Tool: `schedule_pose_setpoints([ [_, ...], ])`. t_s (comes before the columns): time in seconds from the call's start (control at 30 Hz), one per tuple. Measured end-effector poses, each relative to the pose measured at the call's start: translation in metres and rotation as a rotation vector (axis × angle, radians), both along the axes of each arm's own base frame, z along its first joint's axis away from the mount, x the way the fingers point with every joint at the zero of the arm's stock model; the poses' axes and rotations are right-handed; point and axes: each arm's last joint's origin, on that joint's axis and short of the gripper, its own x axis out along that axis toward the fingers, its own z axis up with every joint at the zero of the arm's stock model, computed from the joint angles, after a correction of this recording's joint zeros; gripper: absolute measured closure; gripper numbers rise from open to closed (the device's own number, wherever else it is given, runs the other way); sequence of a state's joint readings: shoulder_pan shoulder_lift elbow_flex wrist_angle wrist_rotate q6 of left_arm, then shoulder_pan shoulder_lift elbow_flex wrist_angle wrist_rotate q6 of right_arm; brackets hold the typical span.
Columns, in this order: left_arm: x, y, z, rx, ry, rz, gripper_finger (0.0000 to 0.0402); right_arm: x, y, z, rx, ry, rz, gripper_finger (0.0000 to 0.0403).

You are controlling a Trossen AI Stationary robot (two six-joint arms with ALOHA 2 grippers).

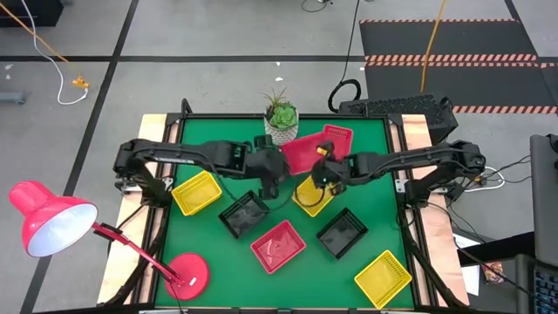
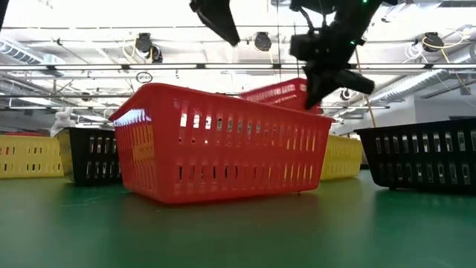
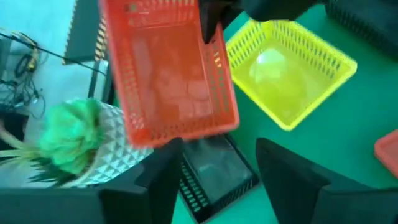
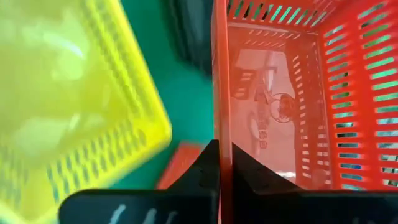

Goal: Stack baskets by color
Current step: Stack the top left orange bin on the top right orange bin

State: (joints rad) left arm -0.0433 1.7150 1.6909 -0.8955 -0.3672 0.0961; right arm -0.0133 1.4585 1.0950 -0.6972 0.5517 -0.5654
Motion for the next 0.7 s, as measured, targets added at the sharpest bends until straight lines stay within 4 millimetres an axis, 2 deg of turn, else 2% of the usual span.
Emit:
schedule_pose_setpoints([
  [0.1, -0.013, 0.004, 0.016, 0.002, -0.039, 0.005, 0.0178, -0.013, -0.014, 0.002, 0.01, 0.063, -0.073, 0.0402],
  [0.27, -0.03, 0.015, 0.039, 0.0, -0.112, -0.016, 0.0186, -0.029, -0.036, 0.014, 0.015, 0.059, -0.157, 0.0402],
  [0.37, -0.036, 0.02, 0.051, -0.053, -0.172, -0.074, 0.0198, -0.039, -0.044, 0.022, -0.033, 0.145, -0.063, 0.0402],
  [0.5, -0.04, 0.024, 0.056, -0.097, -0.195, -0.153, 0.0217, -0.054, -0.054, 0.029, -0.079, 0.291, 0.079, 0.0402],
  [0.7, -0.041, 0.032, 0.057, -0.128, -0.195, -0.231, 0.0241, -0.072, -0.079, 0.028, 0.102, 0.316, 0.147, 0.0403],
])
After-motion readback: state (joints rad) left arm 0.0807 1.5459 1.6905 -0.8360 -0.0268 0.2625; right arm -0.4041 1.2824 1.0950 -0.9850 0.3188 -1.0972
